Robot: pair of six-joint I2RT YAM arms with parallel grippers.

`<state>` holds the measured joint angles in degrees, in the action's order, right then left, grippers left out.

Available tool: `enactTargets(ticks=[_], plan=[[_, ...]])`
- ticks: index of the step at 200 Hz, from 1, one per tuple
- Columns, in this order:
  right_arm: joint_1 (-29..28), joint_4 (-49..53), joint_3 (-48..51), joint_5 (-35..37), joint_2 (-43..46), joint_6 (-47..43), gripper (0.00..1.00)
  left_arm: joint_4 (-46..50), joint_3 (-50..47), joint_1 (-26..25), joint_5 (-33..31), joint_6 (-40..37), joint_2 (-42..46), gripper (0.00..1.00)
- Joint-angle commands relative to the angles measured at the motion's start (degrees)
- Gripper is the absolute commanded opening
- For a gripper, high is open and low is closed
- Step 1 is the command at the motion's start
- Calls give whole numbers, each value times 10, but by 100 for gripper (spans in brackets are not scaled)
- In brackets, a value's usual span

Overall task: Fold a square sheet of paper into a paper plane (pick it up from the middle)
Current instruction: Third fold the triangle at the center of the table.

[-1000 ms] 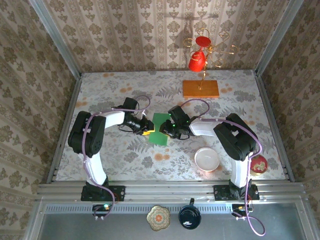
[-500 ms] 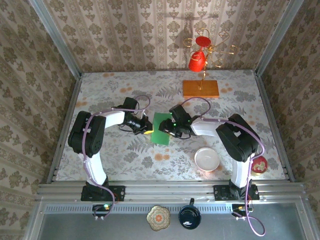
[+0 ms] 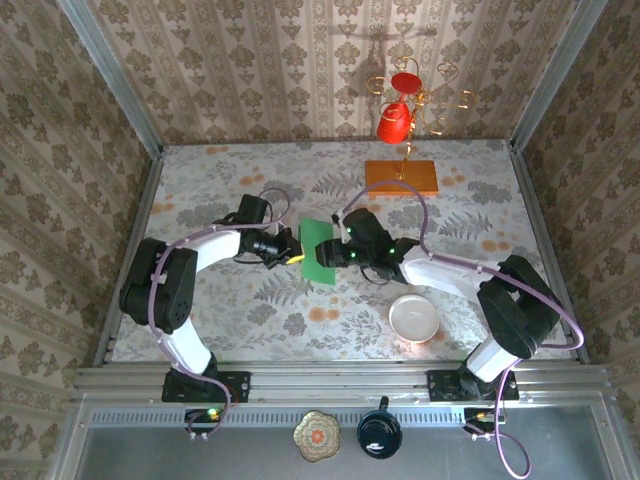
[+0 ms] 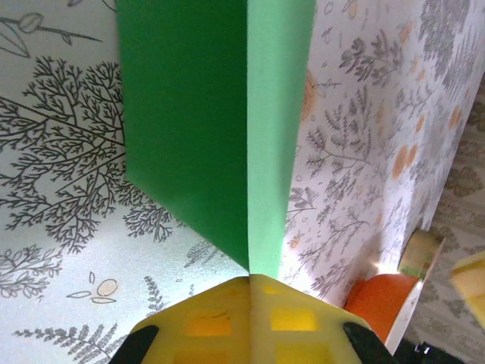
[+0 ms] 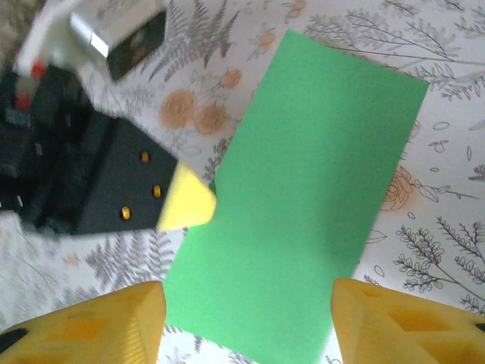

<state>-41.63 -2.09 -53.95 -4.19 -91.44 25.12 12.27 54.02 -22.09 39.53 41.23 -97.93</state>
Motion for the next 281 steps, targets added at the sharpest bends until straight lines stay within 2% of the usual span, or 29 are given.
enactTargets(ticks=[1, 38, 83, 156, 175, 204, 281], plan=[[-24, -62, 32, 50, 10, -129, 61, -21, -13, -2, -17, 50, 23, 5], [-73, -202, 106, 58, 9, -285, 62, -26, -16, -2, -23, 80, 36, 5], [-104, -271, 118, 112, -54, -367, 63, -28, -18, -6, -20, 92, 35, 5], [-108, -333, 105, 170, -123, -405, 60, -24, -19, -7, -19, 97, 34, 5], [-109, -348, 113, 179, -120, -410, 55, -24, -19, -7, -19, 97, 34, 5], [-109, -349, 120, 174, -105, -412, 42, -23, -19, -7, -19, 96, 31, 5], [-109, -348, 126, 170, -85, -406, 39, -23, -18, -9, -18, 94, 24, 5]])
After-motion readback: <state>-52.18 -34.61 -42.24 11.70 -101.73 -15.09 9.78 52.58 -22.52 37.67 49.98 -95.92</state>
